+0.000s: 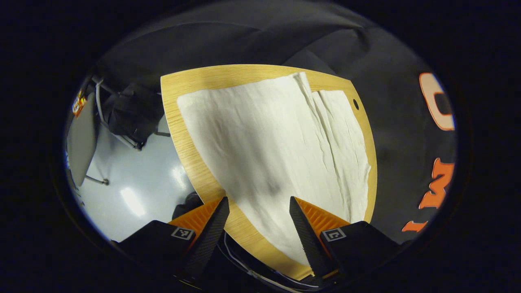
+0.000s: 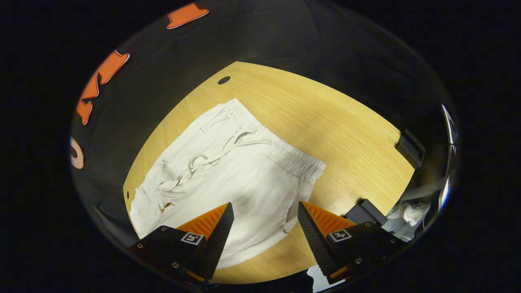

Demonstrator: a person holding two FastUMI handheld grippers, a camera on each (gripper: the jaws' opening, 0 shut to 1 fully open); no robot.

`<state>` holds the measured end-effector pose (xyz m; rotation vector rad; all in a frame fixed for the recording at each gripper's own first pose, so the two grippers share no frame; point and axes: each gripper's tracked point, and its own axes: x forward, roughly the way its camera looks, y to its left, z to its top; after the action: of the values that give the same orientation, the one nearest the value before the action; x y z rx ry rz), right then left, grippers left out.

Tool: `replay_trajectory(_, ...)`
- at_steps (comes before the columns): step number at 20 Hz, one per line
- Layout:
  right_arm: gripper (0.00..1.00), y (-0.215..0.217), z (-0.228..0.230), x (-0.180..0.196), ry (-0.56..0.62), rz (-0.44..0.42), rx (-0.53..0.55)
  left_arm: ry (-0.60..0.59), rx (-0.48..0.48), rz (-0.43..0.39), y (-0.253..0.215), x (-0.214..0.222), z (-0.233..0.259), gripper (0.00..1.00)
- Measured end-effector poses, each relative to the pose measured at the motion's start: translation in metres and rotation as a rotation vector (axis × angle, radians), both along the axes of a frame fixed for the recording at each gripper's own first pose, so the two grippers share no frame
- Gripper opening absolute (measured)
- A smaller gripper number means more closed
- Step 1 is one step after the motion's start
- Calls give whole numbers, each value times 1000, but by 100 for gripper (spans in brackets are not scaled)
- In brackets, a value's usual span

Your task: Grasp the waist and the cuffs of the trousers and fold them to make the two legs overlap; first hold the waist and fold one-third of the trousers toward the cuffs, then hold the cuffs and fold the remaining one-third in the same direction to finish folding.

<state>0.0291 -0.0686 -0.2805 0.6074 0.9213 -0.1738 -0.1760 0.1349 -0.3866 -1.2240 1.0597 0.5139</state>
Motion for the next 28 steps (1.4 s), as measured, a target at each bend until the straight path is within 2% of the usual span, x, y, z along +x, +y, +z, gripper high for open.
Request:
replay_trajectory(2,95,0,-4,-1,11,-6,7,-15,-36,75,18,-8,-1,100)
replay_trajectory(3,95,-1,-4,-1,11,-14,12,-26,-51,109,23,-10,-1,91)
replay_trajectory(5,95,-6,-6,0,6,-31,18,-46,-75,164,21,-2,-2,89)
replay_trajectory(7,95,-9,-10,1,14,-50,29,-102,-114,217,26,4,-1,82)
replay_trajectory(8,95,-10,-11,2,15,-60,39,-122,-128,227,26,9,-2,82)
replay_trajectory(12,95,-7,-17,2,23,-82,82,-184,-117,217,21,43,-6,72)
replay_trajectory(16,95,-8,-25,-3,29,-93,92,-244,-96,224,17,71,-5,73)
replay_trajectory(18,95,-8,-31,-8,48,-97,100,-237,-74,181,13,78,-10,72)
replay_trajectory(20,95,-11,-34,-9,47,-109,106,-221,-32,117,13,80,-14,55)
replay_trajectory(21,95,-14,-37,-9,46,-115,103,-204,-10,87,14,77,-20,44)
replay_trajectory(23,95,-19,-43,-11,60,-129,98,-211,0,60,17,79,-21,12)
replay_trajectory(26,95,-24,-48,-2,50,-149,109,-207,50,-30,15,76,-21,8)
replay_trajectory(28,96,-26,-45,10,19,-159,114,-248,55,-50,16,84,-11,6)
